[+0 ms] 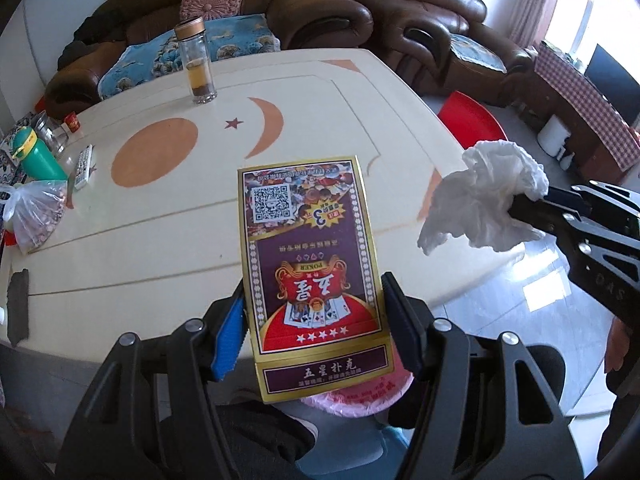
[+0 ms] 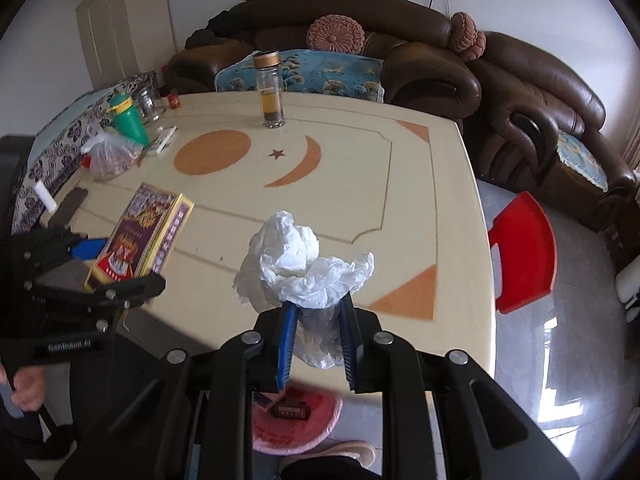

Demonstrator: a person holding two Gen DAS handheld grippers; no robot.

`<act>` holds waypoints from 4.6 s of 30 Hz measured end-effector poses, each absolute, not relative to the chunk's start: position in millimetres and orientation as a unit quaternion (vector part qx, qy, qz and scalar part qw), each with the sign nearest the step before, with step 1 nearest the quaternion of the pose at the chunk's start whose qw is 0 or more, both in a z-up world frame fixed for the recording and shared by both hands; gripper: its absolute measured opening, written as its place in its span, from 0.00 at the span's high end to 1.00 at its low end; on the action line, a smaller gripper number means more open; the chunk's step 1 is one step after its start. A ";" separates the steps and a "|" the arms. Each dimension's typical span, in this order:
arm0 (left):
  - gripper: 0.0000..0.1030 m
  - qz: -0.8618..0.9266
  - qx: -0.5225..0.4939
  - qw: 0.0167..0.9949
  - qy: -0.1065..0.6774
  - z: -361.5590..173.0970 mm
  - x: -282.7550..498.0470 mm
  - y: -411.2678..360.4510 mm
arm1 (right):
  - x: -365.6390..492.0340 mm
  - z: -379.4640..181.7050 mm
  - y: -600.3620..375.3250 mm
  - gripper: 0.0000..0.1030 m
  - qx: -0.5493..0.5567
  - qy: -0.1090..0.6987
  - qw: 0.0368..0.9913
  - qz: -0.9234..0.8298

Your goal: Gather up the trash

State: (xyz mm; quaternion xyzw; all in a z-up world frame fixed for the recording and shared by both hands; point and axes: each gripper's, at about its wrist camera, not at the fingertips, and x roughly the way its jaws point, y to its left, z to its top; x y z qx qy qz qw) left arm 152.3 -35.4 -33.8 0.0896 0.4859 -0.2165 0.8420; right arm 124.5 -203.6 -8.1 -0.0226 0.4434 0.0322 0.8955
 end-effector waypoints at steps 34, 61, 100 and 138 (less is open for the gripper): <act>0.40 -0.262 0.146 0.726 0.619 -250.0 87.7 -52.9 | 47.9 -219.5 -173.7 0.80 -0.012 0.577 0.816 0.004; 0.40 -0.225 0.117 0.661 0.707 -365.5 117.3 -74.6 | 91.8 -354.2 -197.4 0.80 0.055 0.660 0.749 0.021; 0.28 -0.175 0.144 0.651 0.725 -392.8 131.2 -77.4 | 95.2 -379.0 -206.5 0.49 0.086 0.686 0.722 0.007; 0.08 -0.096 0.070 0.919 0.377 -43.9 47.1 -32.3 | -26.3 -15.4 -174.5 0.07 -0.010 0.256 0.960 -0.111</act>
